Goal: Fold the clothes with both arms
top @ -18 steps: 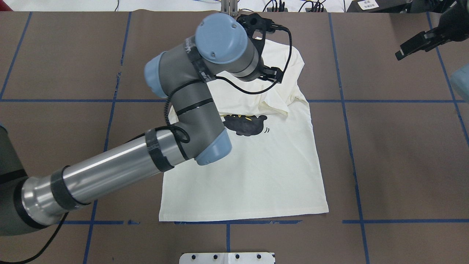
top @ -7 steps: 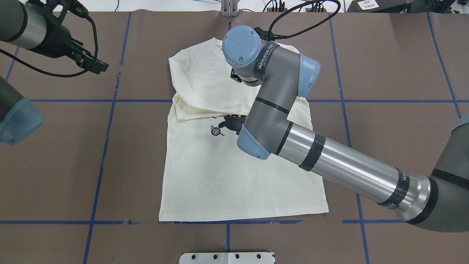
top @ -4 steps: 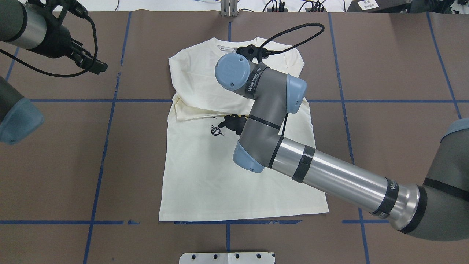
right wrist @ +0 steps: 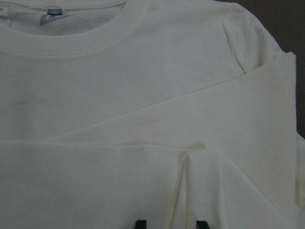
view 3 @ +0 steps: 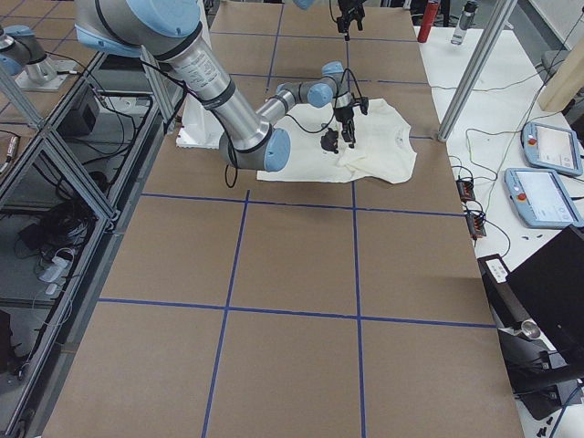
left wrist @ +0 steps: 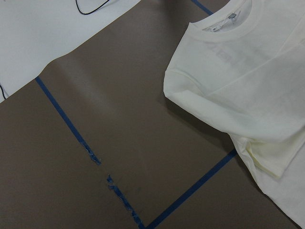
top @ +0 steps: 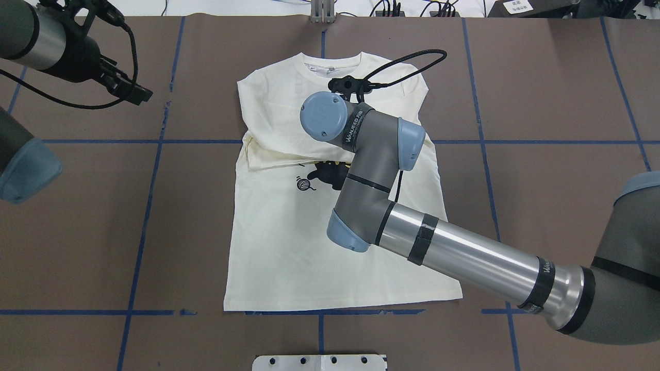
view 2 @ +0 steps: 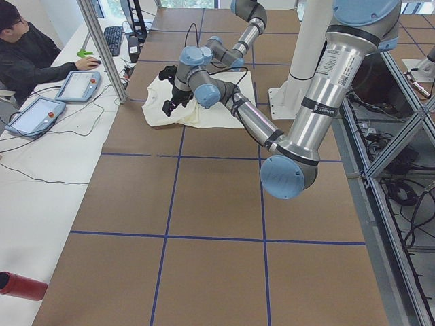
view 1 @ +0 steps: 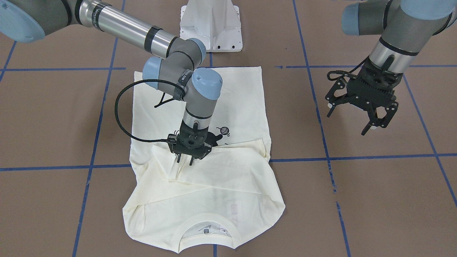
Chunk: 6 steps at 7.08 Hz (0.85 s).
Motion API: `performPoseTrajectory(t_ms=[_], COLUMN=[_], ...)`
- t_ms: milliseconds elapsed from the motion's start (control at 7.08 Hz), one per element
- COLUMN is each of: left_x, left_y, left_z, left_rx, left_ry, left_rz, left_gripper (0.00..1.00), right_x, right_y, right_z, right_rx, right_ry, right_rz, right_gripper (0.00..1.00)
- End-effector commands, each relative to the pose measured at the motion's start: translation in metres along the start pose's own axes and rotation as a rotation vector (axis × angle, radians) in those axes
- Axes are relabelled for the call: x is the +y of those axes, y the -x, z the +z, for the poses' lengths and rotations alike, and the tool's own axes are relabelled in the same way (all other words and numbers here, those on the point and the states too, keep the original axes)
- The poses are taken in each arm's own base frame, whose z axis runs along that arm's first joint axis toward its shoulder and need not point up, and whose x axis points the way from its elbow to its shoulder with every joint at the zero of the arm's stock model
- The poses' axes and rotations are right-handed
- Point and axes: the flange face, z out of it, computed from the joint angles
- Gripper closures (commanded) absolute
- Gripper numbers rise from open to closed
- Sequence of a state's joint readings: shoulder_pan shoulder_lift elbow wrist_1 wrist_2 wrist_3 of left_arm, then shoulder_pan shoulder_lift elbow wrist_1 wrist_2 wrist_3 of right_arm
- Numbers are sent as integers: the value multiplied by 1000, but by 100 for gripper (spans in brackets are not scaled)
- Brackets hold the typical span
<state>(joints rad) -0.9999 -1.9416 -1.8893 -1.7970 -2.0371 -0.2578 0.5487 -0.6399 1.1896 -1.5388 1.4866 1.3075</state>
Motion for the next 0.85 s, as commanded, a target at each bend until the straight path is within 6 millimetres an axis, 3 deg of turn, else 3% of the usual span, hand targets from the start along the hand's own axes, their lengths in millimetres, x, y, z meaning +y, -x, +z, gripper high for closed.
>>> performPoseTrajectory(t_ms=[0, 141, 283, 565, 706], left_x=[0, 0, 0, 0, -1], left_y=[0, -1, -1, -1, -1], left_z=[1, 1, 1, 0, 0], left_rx=[1, 1, 1, 1, 2], left_ry=[2, 0, 0, -1, -2], left_rz=[-3, -4, -4, -3, -4], left_gripper=[0, 0, 0, 0, 0], right_x=[1, 3, 0, -10, -25], right_y=[-1, -5, -6, -8, -16], right_z=[1, 6, 5, -1, -8], right_rx=[4, 14, 14, 11, 1], right_ry=[2, 3, -9, -22, -28], right_rz=[-73, -102, -108, -148, -170], right_gripper=[67, 89, 100, 100, 100])
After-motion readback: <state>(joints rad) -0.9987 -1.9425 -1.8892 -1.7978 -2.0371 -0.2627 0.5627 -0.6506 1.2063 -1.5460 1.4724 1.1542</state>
